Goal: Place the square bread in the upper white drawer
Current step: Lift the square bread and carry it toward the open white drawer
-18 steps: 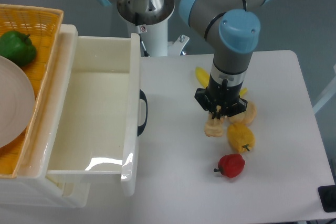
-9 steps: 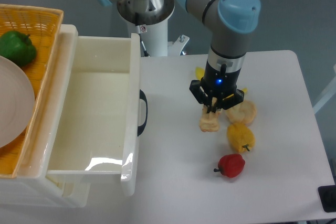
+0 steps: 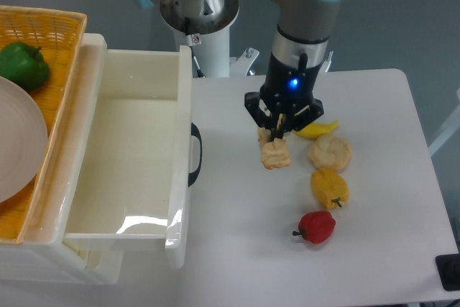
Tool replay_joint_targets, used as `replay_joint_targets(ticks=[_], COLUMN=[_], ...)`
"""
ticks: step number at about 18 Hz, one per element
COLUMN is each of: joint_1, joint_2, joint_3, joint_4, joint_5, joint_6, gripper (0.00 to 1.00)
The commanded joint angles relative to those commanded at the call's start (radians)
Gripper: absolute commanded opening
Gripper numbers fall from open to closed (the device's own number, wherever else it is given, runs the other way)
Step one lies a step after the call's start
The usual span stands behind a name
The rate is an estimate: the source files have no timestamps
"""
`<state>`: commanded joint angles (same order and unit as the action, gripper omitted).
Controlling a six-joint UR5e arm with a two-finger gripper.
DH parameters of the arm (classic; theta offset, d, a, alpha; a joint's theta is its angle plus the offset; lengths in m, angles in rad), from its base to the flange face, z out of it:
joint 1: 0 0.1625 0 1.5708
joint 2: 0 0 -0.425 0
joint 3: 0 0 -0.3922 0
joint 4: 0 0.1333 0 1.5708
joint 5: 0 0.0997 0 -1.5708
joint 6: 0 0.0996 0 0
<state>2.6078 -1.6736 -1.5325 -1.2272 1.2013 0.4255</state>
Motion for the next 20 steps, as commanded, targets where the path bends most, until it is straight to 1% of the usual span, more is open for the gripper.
replay_joint_targets(ticks=[2,3,10,12,14,16,18,19,20], joint_1=[0.006,0.006,-0.005,-0.020,-0.040,-0.064,-0.101,-0.113,-0.117], joint_2=[0.006,0.014,0.078,0.100,0.107,0.106,0.100,0.098,0.097], joint_3=[0.003,0.005,0.005,0.005,0.003,0.002,-0.005,-0.006,-0.009], joint_4=[0.005,0.005,0.005,0.005,0.005,0.005,0.006,0.006,0.006], joint_5=[-0.070,-0.086,-0.112,-0.121,-0.123,-0.123,-0.128,-0.128,-0.128], joint_6=[-0.124,-0.146,-0.175,-0.185,-0.188,-0.191,-0.189,-0.189,-0.189], gripper=[0.05,0.05,0.05,0.06,0.06,0.09,0.19,0.19,0.25])
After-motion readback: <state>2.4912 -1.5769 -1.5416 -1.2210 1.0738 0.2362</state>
